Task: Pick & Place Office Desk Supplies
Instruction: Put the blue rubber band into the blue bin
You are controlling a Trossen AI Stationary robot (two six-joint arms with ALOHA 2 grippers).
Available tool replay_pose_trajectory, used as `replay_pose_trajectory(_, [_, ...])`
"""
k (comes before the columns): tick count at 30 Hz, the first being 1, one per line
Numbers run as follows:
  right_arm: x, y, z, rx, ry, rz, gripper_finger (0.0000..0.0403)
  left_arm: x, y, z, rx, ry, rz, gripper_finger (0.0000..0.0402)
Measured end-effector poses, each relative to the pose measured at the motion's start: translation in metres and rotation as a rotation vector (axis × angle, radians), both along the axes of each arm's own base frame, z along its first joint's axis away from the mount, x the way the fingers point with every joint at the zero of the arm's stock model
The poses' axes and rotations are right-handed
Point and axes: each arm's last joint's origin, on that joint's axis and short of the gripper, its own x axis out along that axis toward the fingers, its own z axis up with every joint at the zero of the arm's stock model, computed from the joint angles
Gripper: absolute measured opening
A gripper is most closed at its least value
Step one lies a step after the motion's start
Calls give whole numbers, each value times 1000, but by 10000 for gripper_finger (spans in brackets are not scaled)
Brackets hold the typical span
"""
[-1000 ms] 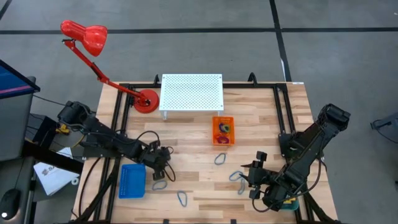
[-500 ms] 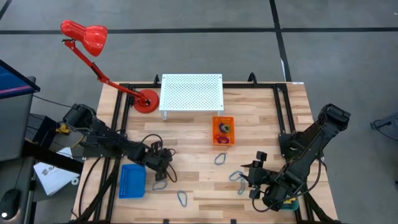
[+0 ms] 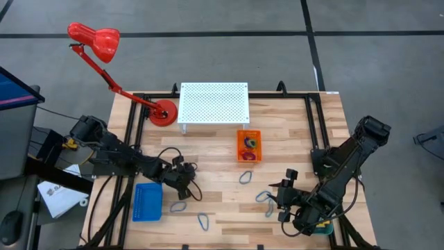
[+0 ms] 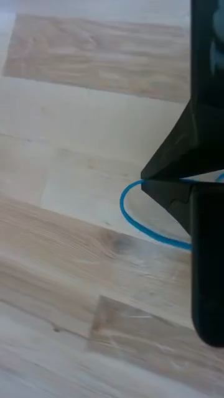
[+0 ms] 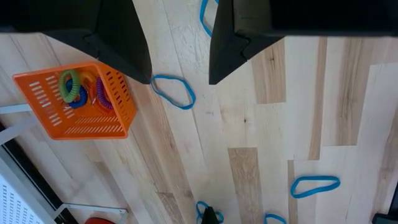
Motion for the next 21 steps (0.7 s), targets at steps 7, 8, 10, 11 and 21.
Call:
replay_pose_trajectory(7, [0,0,0,0,0,0,157,1,0,1,3,-11,-5,1])
replay_pose_trajectory(8, [0,0,0,0,0,0,157,1,0,1,4,-12,-4,1])
replay_pose_trajectory(10, [0,0,0,0,0,0,157,1,0,1,3,-12,-4,1])
replay_pose_trajectory(11, [0,0,0,0,0,0,157,1,0,1,2,-14,-5,1])
replay_pose_trajectory(21, [0,0,0,0,0,0,157,-6,0,35,-58,-149,-11,0])
